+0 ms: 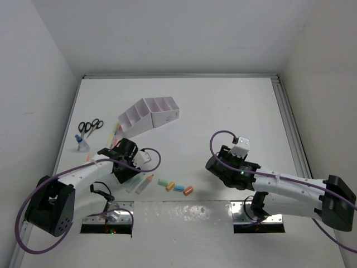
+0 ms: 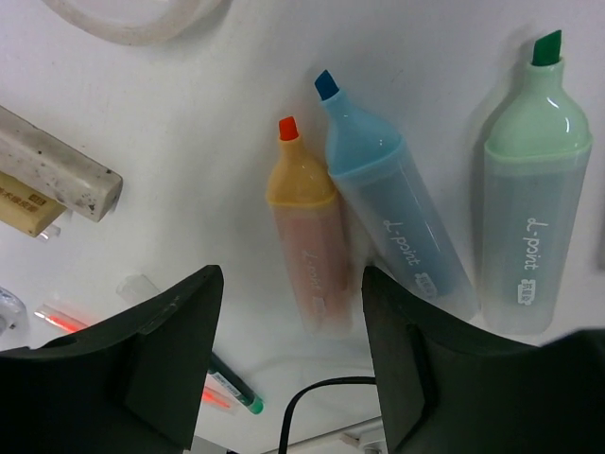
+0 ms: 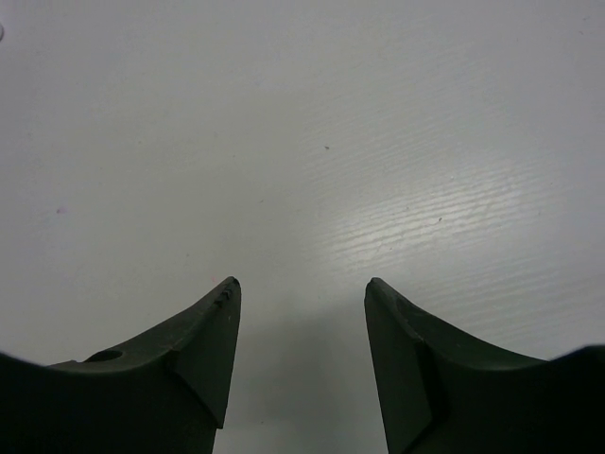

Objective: Sort the stationery into containers
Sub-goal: Pick up the pen from the center of the board.

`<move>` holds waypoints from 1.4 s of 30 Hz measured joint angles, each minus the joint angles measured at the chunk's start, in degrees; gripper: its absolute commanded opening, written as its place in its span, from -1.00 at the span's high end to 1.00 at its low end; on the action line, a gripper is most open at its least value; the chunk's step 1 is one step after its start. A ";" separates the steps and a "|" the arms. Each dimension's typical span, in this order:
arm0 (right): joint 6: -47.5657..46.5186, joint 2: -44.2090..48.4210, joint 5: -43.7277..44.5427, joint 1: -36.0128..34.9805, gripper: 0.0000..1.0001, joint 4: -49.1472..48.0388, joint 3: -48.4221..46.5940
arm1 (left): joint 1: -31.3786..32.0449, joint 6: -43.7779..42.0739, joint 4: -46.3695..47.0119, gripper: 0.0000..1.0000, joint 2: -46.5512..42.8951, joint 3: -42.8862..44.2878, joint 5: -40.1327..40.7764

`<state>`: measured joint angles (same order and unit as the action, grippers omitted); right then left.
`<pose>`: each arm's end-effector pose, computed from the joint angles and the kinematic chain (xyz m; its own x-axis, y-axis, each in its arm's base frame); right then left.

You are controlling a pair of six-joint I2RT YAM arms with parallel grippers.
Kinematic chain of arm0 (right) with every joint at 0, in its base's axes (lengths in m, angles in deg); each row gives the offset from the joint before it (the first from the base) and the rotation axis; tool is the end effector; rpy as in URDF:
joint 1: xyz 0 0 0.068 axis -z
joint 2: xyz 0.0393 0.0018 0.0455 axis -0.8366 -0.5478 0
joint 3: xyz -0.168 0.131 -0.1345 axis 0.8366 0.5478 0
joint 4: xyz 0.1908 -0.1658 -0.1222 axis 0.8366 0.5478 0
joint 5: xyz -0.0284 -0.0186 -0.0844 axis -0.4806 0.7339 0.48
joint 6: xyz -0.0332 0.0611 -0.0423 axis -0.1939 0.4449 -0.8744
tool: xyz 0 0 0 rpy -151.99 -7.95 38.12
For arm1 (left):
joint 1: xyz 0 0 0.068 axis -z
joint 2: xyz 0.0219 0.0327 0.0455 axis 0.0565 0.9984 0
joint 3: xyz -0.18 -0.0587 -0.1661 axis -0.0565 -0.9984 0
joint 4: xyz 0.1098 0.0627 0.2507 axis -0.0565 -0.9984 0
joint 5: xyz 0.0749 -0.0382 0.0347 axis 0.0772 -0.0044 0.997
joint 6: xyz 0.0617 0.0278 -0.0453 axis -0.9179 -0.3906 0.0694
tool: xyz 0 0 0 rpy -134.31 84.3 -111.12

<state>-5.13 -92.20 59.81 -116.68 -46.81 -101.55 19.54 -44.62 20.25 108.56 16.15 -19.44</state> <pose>0.1535 0.1491 0.1376 -0.3983 0.4225 -0.8142 0.3635 0.8877 0.2828 0.1860 -0.0690 0.0768 -0.4772 0.8719 -0.1096 0.8401 0.4893 0.2343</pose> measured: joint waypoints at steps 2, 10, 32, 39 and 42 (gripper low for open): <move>0.04 -0.04 -0.02 -0.33 -0.10 0.22 0.00 | 0.00 -0.44 -0.04 -0.15 -0.02 -0.04 -0.09; 2.47 -0.09 -0.83 -2.91 -0.17 1.88 -0.20 | -1.46 -2.99 -0.55 0.39 2.25 0.76 -2.64; 31.58 -5.33 -8.17 -7.41 -0.18 17.90 -12.83 | -5.38 4.76 1.05 1.00 -9.46 11.72 -0.20; 35.56 -19.52 -14.43 -13.53 -0.09 27.02 -26.25 | -5.35 12.98 2.80 1.00 -13.97 15.65 2.21; 36.00 -24.68 -17.86 -15.67 -0.09 27.98 -27.76 | -4.39 15.08 3.23 1.00 -15.47 15.96 3.52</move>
<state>30.87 -116.87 41.95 -132.35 -18.83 -129.31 15.15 -29.54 23.48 93.08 32.10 -15.92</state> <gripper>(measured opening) 0.547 0.249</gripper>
